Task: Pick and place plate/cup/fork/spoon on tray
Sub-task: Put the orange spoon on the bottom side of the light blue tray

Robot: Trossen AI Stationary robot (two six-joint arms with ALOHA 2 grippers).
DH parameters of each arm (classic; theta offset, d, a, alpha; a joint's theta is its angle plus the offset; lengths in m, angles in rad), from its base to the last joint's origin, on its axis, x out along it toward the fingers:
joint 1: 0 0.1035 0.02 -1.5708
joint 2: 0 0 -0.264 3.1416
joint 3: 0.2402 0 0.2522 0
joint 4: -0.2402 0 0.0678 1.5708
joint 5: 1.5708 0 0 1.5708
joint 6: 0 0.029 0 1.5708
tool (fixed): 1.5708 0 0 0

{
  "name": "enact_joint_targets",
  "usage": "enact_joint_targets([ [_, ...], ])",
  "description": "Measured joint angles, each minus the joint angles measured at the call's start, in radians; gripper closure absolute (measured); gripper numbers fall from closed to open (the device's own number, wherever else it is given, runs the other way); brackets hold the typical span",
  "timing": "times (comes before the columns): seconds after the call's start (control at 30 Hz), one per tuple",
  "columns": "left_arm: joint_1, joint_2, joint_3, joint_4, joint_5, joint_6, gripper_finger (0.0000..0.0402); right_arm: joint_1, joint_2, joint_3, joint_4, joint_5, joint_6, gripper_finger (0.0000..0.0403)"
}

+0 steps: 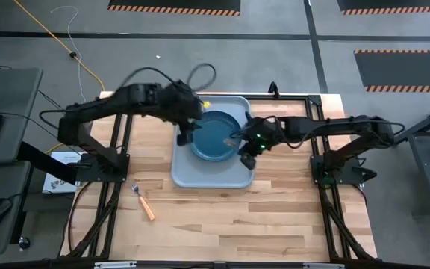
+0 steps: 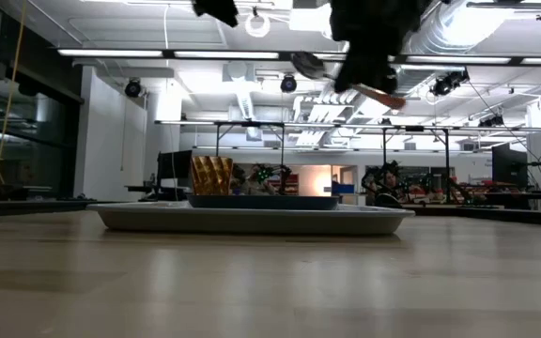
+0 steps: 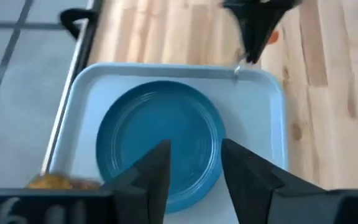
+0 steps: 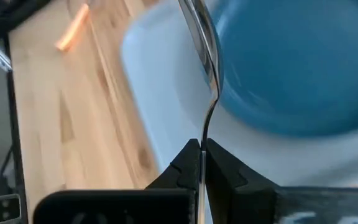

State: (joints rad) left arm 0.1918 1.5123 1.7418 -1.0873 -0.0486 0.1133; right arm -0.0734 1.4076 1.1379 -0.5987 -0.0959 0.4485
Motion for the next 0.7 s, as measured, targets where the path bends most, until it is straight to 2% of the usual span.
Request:
enact_joint_targets([
  [0.07,0.031,-0.047,-0.035,0.048,0.048,-0.064,0.0257,0.007,-0.068,-0.079,0.008,0.020,0.045,0.0402],
  [0.17,0.067,-0.145,-0.186,0.254,0.150,-0.157,0.0253,0.025,-0.187,-0.227,0.159,0.059,0.165,0.0402],
  [0.23,0.066,-0.212,-0.328,0.489,0.194,-0.240,0.0253,0.045,-0.265,-0.326,0.320,0.106,0.244,0.0402],
  [0.33,0.043,-0.285,-0.572,0.857,0.198,-0.398,0.0252,0.068,-0.339,-0.455,0.637,0.223,0.323,0.0402],
  [0.47,-0.008,-0.272,-0.831,1.329,0.193,-0.592,0.0252,0.075,-0.346,-0.540,1.004,0.383,0.336,0.0402],
  [0.57,-0.055,-0.206,-0.899,1.524,0.181,-0.661,0.0252,0.064,-0.313,-0.528,1.098,0.414,0.302,0.0402],
  [0.7,-0.093,-0.112,-0.868,1.571,0.168,-0.711,0.0244,0.048,-0.251,-0.459,1.108,0.399,0.279,0.0402],
])
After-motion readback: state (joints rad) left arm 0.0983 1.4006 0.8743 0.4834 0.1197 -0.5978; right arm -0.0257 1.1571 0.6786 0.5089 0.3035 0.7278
